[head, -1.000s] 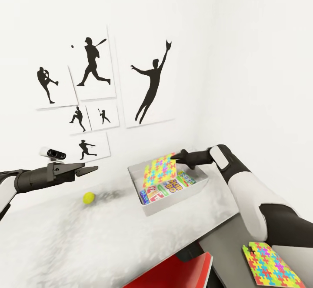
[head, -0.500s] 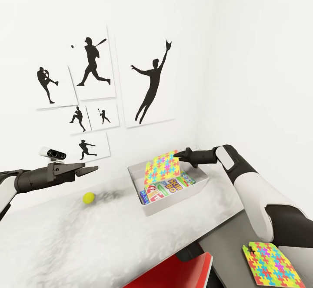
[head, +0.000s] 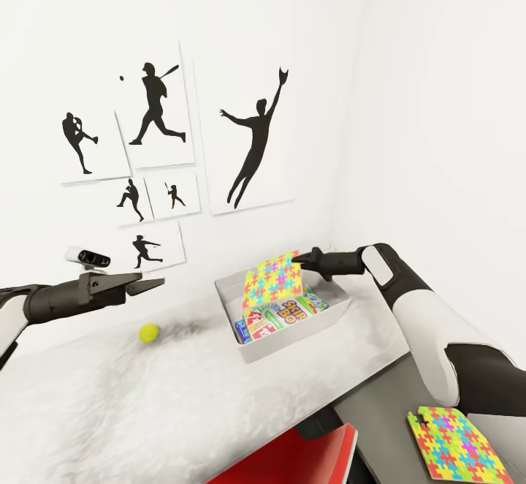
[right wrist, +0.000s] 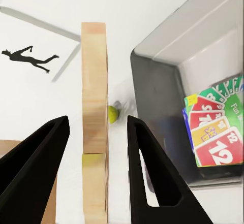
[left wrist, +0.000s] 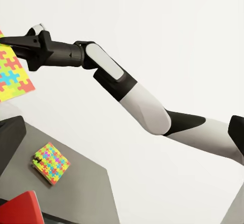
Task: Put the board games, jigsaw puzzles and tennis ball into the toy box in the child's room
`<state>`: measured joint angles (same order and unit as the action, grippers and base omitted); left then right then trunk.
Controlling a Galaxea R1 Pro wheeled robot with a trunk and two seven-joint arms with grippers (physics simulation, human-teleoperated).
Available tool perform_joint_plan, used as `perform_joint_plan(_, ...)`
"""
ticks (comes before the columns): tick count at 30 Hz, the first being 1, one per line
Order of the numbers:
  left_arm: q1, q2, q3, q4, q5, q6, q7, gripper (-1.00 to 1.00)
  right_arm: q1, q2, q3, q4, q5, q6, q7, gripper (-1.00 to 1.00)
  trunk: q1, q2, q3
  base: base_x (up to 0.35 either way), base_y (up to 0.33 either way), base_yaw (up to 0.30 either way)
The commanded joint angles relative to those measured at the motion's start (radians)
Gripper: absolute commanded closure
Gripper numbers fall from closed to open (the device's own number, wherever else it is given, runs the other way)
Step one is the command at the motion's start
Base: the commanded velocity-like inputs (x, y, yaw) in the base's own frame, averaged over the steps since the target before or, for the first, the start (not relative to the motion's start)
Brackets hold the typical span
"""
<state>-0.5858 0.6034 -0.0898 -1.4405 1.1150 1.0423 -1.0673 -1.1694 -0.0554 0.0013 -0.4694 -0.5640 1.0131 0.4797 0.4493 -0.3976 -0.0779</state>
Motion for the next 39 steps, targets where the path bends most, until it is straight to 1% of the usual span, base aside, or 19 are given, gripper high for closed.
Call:
perform_joint_plan(1, -0.007, 0.001, -0.001, 0.0, 0.005, 0.005, -0.002, -1.0, -0.001, 0.0, 0.0, 0.0, 0.008, -0.012, 0.008, 1.0, 0.001, -0.002, -0.002, 0.0, 0.0, 0.0)
perform_joint_plan(2, -0.012, 0.001, -0.001, 0.0, 0.006, 0.005, -0.001, -1.0, -0.001, -0.001, 0.0, 0.0, 0.008, -0.017, 0.008, 1.0, 0.001, -0.002, -0.002, 0.0, 0.0, 0.0)
perform_joint_plan(4, -0.039, 0.001, 0.0, 0.0, 0.01, 0.005, -0.002, -1.0, -0.002, -0.002, 0.0, 0.0, 0.009, -0.027, 0.009, 1.0, 0.001, -0.002, -0.002, 0.0, 0.0, 0.0)
perform_joint_plan(6, -0.091, 0.001, 0.0, 0.0, 0.022, 0.005, -0.001, -1.0, -0.002, -0.003, 0.0, 0.0, 0.009, -0.035, 0.008, 1.0, 0.001, -0.002, -0.002, 0.0, 0.0, 0.0)
perform_joint_plan(8, -0.127, -0.001, -0.004, 0.001, 0.033, 0.005, 0.0, -1.0, -0.001, -0.002, 0.0, 0.0, 0.009, -0.041, 0.008, 1.0, 0.001, -0.002, -0.002, 0.0, 0.0, 0.0)
perform_joint_plan(9, -0.145, -0.006, -0.01, 0.002, 0.038, 0.005, 0.002, -1.0, -0.001, -0.002, 0.0, 0.0, 0.009, -0.048, 0.007, 1.0, 0.001, -0.002, -0.002, 0.0, 0.0, 0.0)
perform_joint_plan(13, -0.183, -0.025, -0.022, 0.004, 0.043, 0.005, 0.006, -1.0, -0.001, -0.002, 0.002, 0.002, 0.009, -0.095, 0.009, 1.0, 0.001, -0.002, -0.002, 0.0, 0.0, 0.0)
perform_joint_plan(15, -0.2, -0.033, -0.026, 0.005, 0.043, 0.005, 0.013, -1.0, -0.001, -0.003, 0.019, 0.004, 0.009, -0.112, 0.011, 1.0, 0.001, -0.002, -0.003, 0.0, 0.0, 0.0)
perform_joint_plan(16, -0.202, -0.035, -0.027, 0.006, 0.042, 0.004, 0.015, -1.0, -0.001, -0.003, 0.027, 0.004, 0.009, -0.115, 0.012, 1.0, 0.001, -0.002, -0.004, 0.0, 0.0, 0.0)
perform_joint_plan(19, -0.209, -0.046, -0.028, 0.006, 0.042, 0.004, 0.033, -1.0, -0.001, -0.003, 0.073, 0.005, 0.008, -0.124, 0.015, 1.0, 0.001, -0.002, -0.008, 0.0, 0.0, 0.0)
perform_joint_plan(21, -0.21, -0.048, -0.028, 0.006, 0.042, 0.004, 0.04, -1.0, -0.001, -0.003, 0.093, 0.006, 0.008, -0.126, 0.016, 1.0, 0.001, -0.002, -0.01, 0.0, 0.0, 0.0)
perform_joint_plan(23, -0.211, -0.05, -0.028, 0.007, 0.042, 0.004, 0.044, -1.0, -0.001, -0.003, 0.104, 0.006, 0.007, -0.128, 0.017, 1.0, 0.001, -0.002, -0.014, 0.0, 0.0, 0.0)
perform_joint_plan(28, -0.212, -0.051, -0.03, 0.011, 0.042, 0.004, 0.048, -1.0, -0.001, -0.003, 0.113, 0.006, 0.007, -0.129, 0.017, 1.0, 0.001, -0.002, -0.022, 0.0, 0.0, 0.0)
perform_joint_plan(39, -0.212, -0.051, -0.034, 0.012, 0.038, 0.004, 0.049, -1.0, -0.001, -0.004, 0.115, 0.006, 0.007, -0.141, 0.018, 1.0, 0.001, -0.002, -0.04, 0.0, 0.0, 0.0)
